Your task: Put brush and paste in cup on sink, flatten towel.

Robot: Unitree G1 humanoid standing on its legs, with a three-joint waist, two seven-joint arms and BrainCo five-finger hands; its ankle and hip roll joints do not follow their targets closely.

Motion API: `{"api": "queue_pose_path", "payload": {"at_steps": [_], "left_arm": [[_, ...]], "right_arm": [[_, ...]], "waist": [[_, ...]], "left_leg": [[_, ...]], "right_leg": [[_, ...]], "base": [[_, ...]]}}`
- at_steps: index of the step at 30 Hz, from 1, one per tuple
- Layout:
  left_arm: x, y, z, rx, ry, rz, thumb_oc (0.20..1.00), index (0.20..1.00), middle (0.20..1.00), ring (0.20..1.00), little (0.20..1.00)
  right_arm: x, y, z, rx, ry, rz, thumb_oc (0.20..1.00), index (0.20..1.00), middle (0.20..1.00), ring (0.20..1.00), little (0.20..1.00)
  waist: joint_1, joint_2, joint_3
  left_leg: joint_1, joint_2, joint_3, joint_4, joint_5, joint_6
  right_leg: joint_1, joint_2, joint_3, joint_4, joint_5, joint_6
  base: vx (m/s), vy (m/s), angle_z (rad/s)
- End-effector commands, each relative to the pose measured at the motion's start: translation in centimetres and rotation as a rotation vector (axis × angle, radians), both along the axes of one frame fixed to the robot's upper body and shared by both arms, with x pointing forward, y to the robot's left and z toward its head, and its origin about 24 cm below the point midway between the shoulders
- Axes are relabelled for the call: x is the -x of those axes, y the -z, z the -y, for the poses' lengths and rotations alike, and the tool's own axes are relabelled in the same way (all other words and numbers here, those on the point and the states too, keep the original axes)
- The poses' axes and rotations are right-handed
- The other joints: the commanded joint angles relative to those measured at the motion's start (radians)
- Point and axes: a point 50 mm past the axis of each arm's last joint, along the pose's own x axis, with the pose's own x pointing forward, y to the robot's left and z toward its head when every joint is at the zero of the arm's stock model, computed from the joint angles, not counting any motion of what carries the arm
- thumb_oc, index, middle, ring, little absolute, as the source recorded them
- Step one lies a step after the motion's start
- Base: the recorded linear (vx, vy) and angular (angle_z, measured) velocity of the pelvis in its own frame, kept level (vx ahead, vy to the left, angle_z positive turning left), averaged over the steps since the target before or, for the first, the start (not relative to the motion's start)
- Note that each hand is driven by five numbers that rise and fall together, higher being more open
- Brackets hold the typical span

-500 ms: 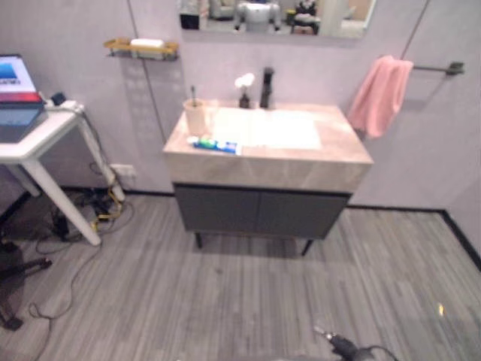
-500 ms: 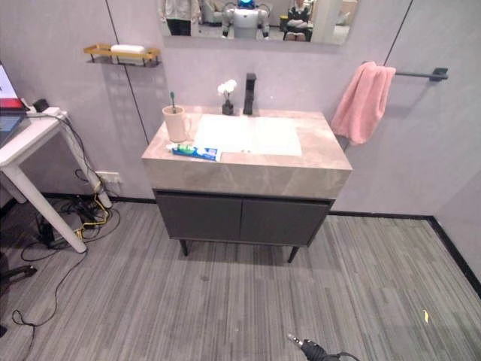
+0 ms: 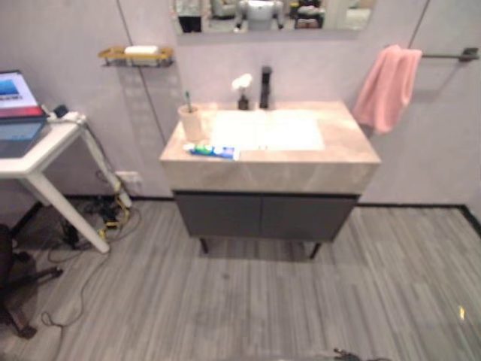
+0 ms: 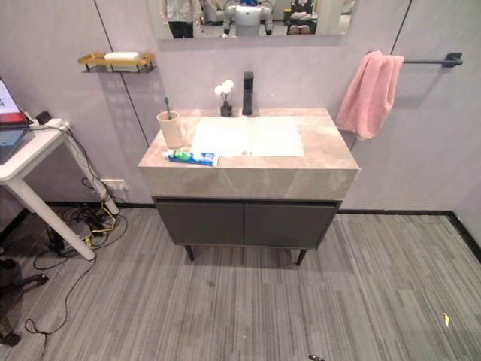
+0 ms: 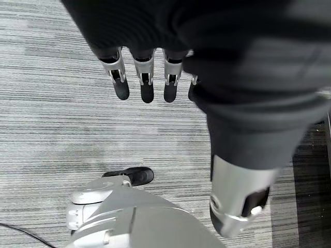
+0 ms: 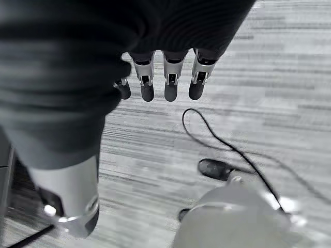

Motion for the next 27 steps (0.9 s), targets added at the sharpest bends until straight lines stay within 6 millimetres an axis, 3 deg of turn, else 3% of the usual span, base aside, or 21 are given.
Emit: {"api": "queue_pose_path", "payload": {"at_steps": [1,2,3,4,10,13,27], "left_arm": [[-0.6,0.1,0.2,0.002,-0.046,-0.002,1.0,1.0,1.0,1.0,1.0],[-0.8,0.1,0.4,0.024,-0.041,-0.005,1.0,1.0,1.0,1.0,1.0],[-0.8,0.1,0.4,0.024,-0.041,-0.005,1.0,1.0,1.0,1.0,1.0],[-2.3,0.0,0.7,-0.007,0.07,0.028,1.0,1.0,1.0,1.0,1.0],[-2.8,-0.1,0.5,-0.03,0.079,0.048,1.0,1.0,1.0,1.0,1.0],[-4.6,-0.5,0.8,-0.061,0.073,0.143,1.0,1.0,1.0,1.0,1.0],[-3.6,-0.2,1.0,-0.043,0.107,0.094,1.0,1.0,1.0,1.0,1.0]], "right_arm": [[-0.4,-0.2,0.6,0.033,-0.017,-0.01,1.0,1.0,1.0,1.0,1.0],[-0.3,-0.2,0.9,0.091,-0.132,-0.063,1.0,1.0,1.0,1.0,1.0],[-0.3,-0.2,0.9,0.091,-0.132,-0.063,1.0,1.0,1.0,1.0,1.0],[-0.8,-0.3,0.8,0.102,-0.174,-0.062,1.0,1.0,1.0,1.0,1.0],[-1.0,-0.3,0.6,0.104,-0.166,-0.032,1.0,1.0,1.0,1.0,1.0],[-1.6,-0.4,0.3,0.11,-0.148,0.047,1.0,1.0,1.0,1.0,1.0],[-3.3,-0.4,-1.7,0.028,-0.152,0.128,1.0,1.0,1.0,1.0,1.0]], "waist": [[0.006,-0.027,-0.002],[0.009,-0.026,-0.004],[0.009,-0.026,-0.004],[0.011,-0.028,-0.003],[0.013,-0.031,-0.002],[0.008,-0.034,0.008],[0.001,-0.035,0.009]], "left_leg": [[0.007,0.01,0.005,0.011,-0.084,0.0],[0.007,0.011,0.004,0.011,-0.084,0.0],[0.007,0.011,0.004,0.011,-0.084,0.0],[0.008,0.011,-0.001,0.011,-0.085,0.003],[0.011,0.011,-0.004,0.011,-0.088,0.004],[0.012,0.014,-0.001,0.011,-0.09,0.001],[0.028,0.013,0.008,0.011,-0.104,0.005]], "right_leg": [[-0.068,-0.066,-0.017,-0.016,0.053,0.089],[-0.068,-0.064,-0.017,-0.016,0.054,0.088],[-0.068,-0.064,-0.017,-0.016,0.054,0.088],[-0.066,-0.062,-0.013,-0.016,0.054,0.087],[-0.06,-0.062,-0.016,-0.016,0.05,0.087],[-0.06,-0.063,-0.017,-0.016,0.049,0.089],[-0.051,-0.064,-0.01,-0.011,0.042,0.091]], "base": [[0.0,0.0,0.0],[0.0,0.0,0.0],[0.01,-0.033,-0.05],[0.0,0.0,0.0],[0.0,0.0,0.0],[0.0,0.0,0.0],[0.02,0.014,0.0]]}}
